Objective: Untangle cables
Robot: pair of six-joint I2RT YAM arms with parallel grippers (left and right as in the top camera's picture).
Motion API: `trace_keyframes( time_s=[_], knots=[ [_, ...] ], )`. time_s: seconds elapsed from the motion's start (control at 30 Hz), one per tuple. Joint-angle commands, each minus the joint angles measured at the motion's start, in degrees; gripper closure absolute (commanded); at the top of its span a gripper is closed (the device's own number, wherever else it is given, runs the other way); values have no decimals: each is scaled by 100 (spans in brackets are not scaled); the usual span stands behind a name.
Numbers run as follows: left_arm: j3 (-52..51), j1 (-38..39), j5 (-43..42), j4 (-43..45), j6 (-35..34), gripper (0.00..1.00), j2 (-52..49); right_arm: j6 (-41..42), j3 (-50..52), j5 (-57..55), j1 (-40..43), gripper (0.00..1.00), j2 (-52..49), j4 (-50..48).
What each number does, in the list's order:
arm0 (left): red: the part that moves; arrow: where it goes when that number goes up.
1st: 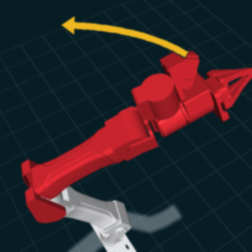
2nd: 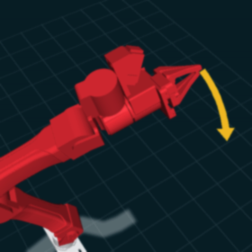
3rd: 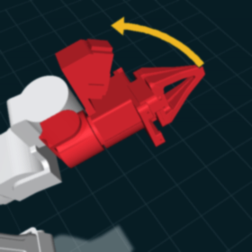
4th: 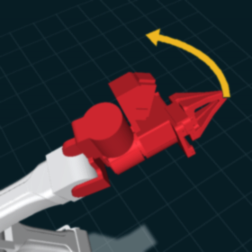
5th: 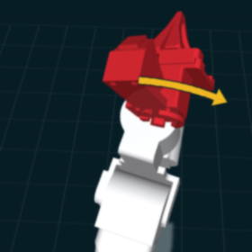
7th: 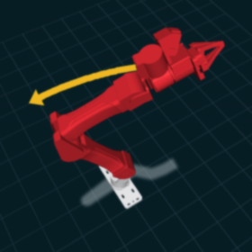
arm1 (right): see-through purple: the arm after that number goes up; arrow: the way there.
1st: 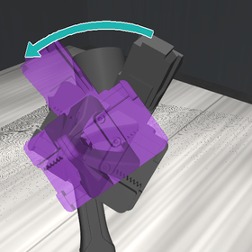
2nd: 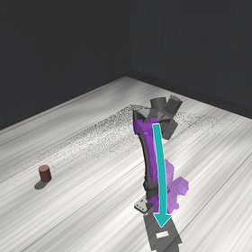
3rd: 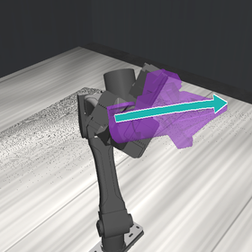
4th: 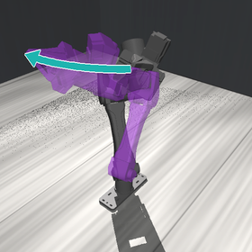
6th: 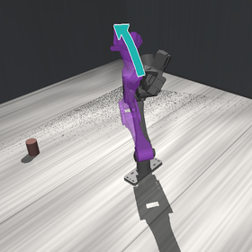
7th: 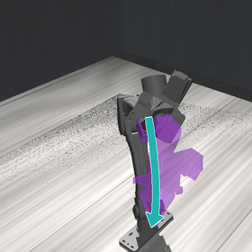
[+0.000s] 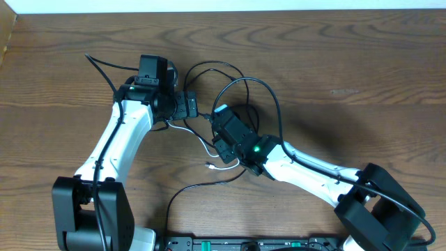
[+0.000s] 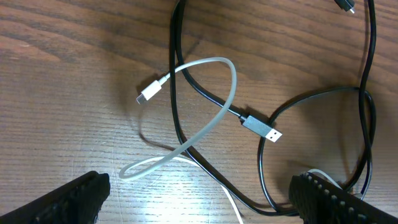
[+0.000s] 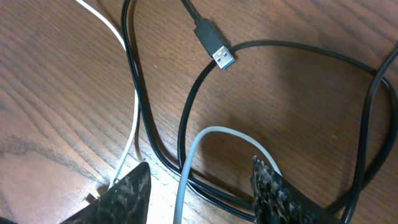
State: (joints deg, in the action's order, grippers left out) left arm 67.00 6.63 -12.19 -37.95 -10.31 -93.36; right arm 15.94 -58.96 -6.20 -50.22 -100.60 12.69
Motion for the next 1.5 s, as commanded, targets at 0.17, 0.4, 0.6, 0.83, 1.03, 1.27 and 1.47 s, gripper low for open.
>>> trace_keyframes(
  time_s=[0.17, 0.4, 0.6, 0.83, 1.03, 1.27, 1.47],
  knots=[
    [39, -20, -66, -20, -4, 2, -22, 13, 26, -79, -13, 51, -142, 57],
    [39, -20, -66, -20, -4, 2, -22, 11, 20, -72, -13, 99, -114, -289],
    [39, -20, -66, -20, -4, 2, -22, -190, 9, -74, -13, 99, 348, -501],
    [39, -20, -66, -20, -4, 2, -22, -684, 9, -227, -9, 99, 1392, -505],
    [39, -20, -66, -20, -4, 2, -22, -769, 9, -581, 2, 97, 1998, -472],
    [39, -20, -66, -20, -4, 2, -22, -1178, 11, -592, 9, 86, 1976, -199],
    [39, -20, -66, -20, -4, 2, -22, -1178, 11, -590, 20, 54, 1886, -109]
  ],
)
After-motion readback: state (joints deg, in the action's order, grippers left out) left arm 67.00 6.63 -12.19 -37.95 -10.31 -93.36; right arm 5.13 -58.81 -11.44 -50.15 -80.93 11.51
